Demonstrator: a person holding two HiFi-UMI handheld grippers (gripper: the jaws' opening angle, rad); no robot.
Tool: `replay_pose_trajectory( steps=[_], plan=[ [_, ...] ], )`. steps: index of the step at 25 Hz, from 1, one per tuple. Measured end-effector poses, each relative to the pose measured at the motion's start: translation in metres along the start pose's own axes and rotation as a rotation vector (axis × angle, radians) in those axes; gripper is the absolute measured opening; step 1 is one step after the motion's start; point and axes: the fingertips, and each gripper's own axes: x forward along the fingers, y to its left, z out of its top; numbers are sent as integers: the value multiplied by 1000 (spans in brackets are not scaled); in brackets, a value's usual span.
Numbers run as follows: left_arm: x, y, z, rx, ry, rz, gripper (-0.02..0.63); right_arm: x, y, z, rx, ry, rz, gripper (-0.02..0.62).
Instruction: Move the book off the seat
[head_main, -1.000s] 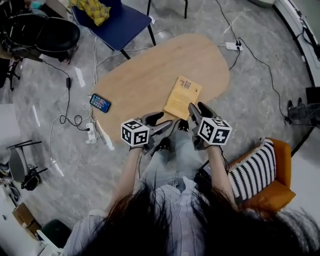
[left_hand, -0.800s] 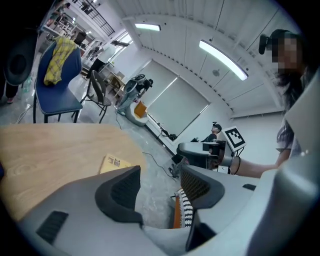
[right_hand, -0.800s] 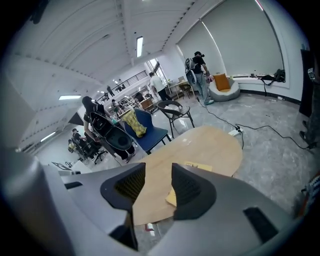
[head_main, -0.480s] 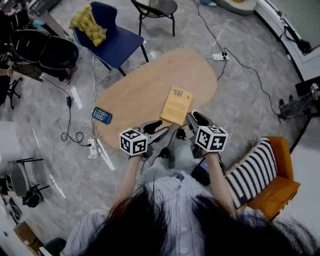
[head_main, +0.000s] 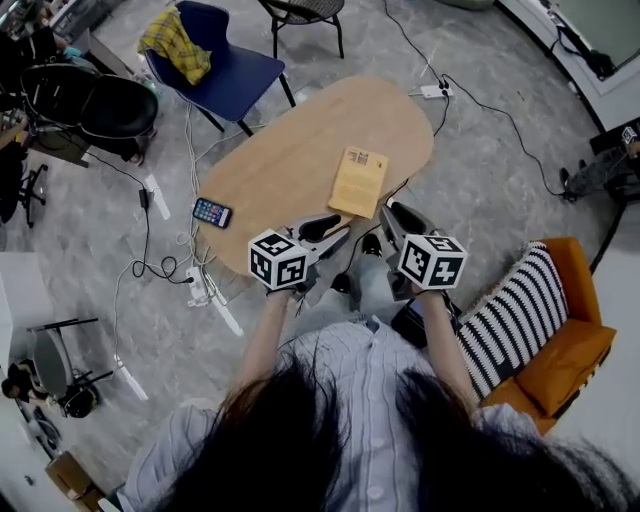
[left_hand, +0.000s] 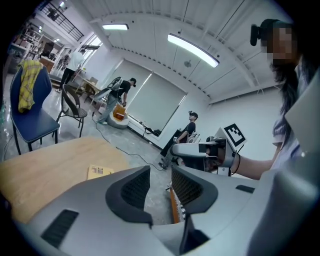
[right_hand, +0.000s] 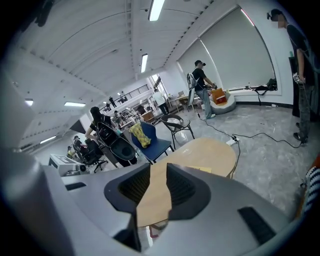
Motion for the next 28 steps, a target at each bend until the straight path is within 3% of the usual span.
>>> replay_pose_trajectory(
  steps=[11,28],
  plan=[
    [-3,-39,-28,45,66,-39,121,-44,10,-30,8,1,-29,90],
    [13,-111,-51,66,92,-64,107,-131,-23,-47,31,-45,-81,80]
  ],
)
